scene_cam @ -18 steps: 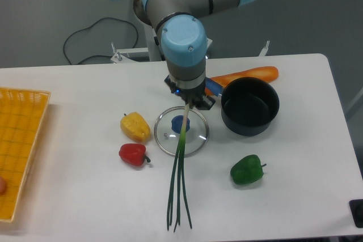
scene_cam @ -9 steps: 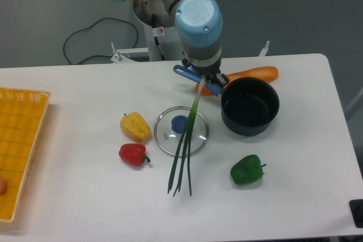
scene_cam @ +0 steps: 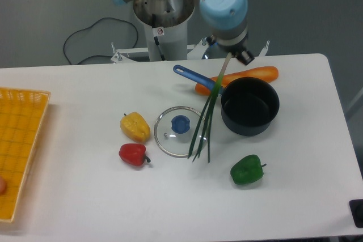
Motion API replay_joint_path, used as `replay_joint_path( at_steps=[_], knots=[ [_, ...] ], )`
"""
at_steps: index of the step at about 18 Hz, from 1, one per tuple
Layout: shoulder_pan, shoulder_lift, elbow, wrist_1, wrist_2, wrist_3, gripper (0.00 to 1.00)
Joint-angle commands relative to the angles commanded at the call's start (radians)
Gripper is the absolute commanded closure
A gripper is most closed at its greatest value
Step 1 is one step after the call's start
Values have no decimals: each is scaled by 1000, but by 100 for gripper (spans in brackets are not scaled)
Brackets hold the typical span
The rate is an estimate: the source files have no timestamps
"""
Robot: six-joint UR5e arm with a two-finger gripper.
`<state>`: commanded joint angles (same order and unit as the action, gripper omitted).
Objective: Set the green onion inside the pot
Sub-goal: 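Carry the green onions over the black pot and lower them in, then lower the green onions deeper into the pot, pushing them down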
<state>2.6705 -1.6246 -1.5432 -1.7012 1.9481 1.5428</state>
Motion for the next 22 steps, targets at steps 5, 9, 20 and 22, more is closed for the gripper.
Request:
replay_joint_path(
  at_steps=[5,9,20,22],
  knots=[
    [49,20,0,14,158,137,100],
    [80,20,6,20,242,212,100],
    [80,12,-11,101,319,255,100],
    [80,12,-35,129,322,246,100]
  ],
)
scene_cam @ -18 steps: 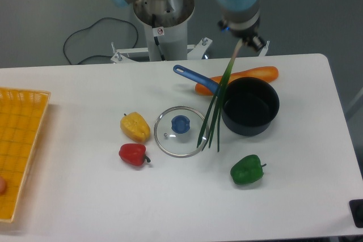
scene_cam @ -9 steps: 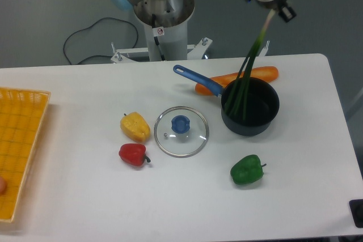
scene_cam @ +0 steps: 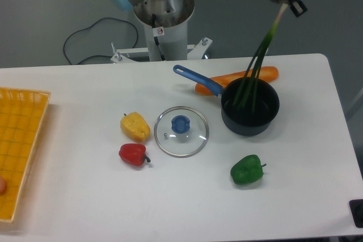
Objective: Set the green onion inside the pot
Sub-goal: 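Lower the green onions deeper into the pot, pushing them down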
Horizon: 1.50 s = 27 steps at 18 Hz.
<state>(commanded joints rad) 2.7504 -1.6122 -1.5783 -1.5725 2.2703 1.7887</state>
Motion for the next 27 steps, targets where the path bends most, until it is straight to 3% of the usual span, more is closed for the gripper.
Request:
replay_joint_path(
  at_steps=[4,24,27],
  knots=[
    [-3,-8,-58,68,3,-8,100],
    [-69,-52,-106,72,6,-129,97],
    [-74,-63,-108,100,9,-132,97]
  ],
)
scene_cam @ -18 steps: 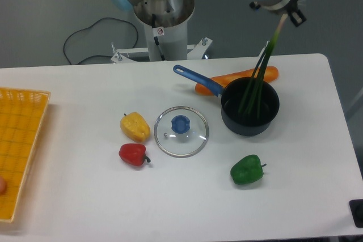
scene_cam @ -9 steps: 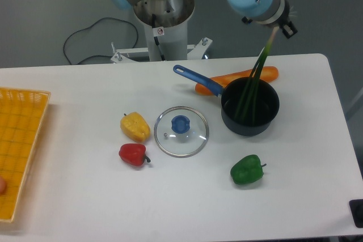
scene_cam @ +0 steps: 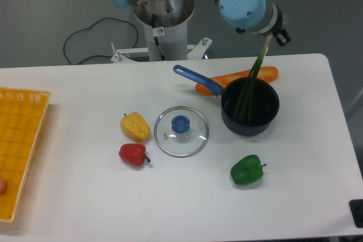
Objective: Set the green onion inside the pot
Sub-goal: 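Lower the green onions deeper into the pot, pushing them down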
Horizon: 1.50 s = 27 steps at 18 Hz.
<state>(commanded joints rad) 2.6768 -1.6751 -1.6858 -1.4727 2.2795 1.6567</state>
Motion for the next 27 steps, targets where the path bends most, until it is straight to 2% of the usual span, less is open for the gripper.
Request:
replay_joint_path(
  at_steps=[8,11,23,26,27],
  knots=[
    [-15,-34,12,9,6,-8,96],
    [-21,-46,14,31,5,-6,96],
    [-72,-60,20,34,5,-6,96],
    [-74,-58,20,35,6,-8,95],
    [-74,-58,20,37,6,-8,92]
  ],
)
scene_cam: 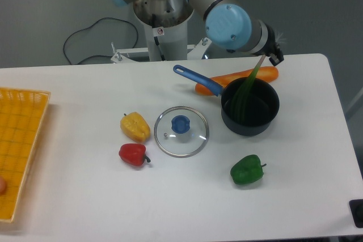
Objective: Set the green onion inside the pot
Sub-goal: 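Lower the green onions deeper into the pot, pushing them down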
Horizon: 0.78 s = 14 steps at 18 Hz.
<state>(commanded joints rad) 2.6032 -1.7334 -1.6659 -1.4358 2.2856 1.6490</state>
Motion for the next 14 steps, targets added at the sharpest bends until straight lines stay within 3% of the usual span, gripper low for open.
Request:
replay_joint_path(
  at_steps=[1,6,14],
  knots=[
    [0,-2,0,5,2,0,89],
    [0,-8,-2,14,69,6,92],
    [3,-3,3,15,77,14,91]
  ],
)
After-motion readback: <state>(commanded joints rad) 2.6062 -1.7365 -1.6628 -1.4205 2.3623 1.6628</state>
